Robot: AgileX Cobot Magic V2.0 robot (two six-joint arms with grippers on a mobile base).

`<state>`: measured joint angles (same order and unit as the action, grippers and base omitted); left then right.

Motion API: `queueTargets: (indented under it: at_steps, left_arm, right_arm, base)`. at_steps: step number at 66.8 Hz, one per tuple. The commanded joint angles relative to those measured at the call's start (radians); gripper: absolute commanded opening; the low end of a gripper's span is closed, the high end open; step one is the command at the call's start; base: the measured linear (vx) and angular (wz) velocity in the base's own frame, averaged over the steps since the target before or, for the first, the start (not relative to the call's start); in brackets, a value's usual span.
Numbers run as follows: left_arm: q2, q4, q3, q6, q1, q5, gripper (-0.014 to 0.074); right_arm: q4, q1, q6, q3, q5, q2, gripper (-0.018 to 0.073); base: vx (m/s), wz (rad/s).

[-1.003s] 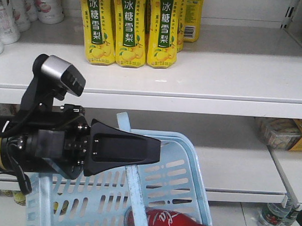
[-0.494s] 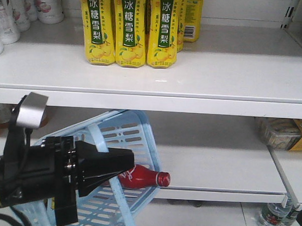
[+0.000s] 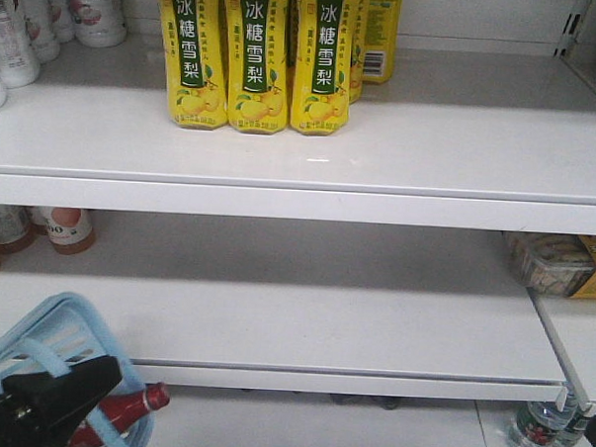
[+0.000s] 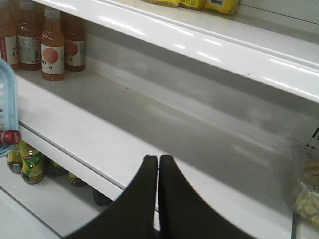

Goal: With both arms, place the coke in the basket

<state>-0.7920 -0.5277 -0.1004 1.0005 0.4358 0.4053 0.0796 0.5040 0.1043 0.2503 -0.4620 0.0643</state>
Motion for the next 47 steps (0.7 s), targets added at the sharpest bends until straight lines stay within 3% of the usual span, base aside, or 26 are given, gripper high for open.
queueTargets:
  at_steps: [1,14,30,40,47]
  left_arm:
    - [0.077,0.1,0.008,-0.101,0.003,0.048,-0.0006]
    - [0.195,0.195,0.076,-0.188,0.003,-0.071,-0.0006]
    - [0.29,0.201,0.109,-0.336,0.002,-0.151,-0.0006]
    - [0.313,0.21,0.109,-0.481,0.002,-0.195,-0.0006]
    - [0.336,0.294,0.109,-0.586,-0.001,-0.24,-0.0006]
  right_arm:
    - [0.014,-0.002,0.002,0.027,0.075,0.012,-0.0005]
    - [0.014,-0.002,0.002,0.027,0.075,0.012,-0.0005]
    - [0.014,-0.002,0.002,0.027,0.075,0.012,-0.0005]
    - [0.014,-0.002,0.002,0.027,0.075,0.012,-0.0005]
    - [0.014,-0.002,0.002,0.027,0.075,0.012,-0.0005]
  base:
    - [0.0,0.0]
    - [0.0,0.0]
    - [0.0,0.0]
    - [0.0,0.0]
    - [0.0,0.0]
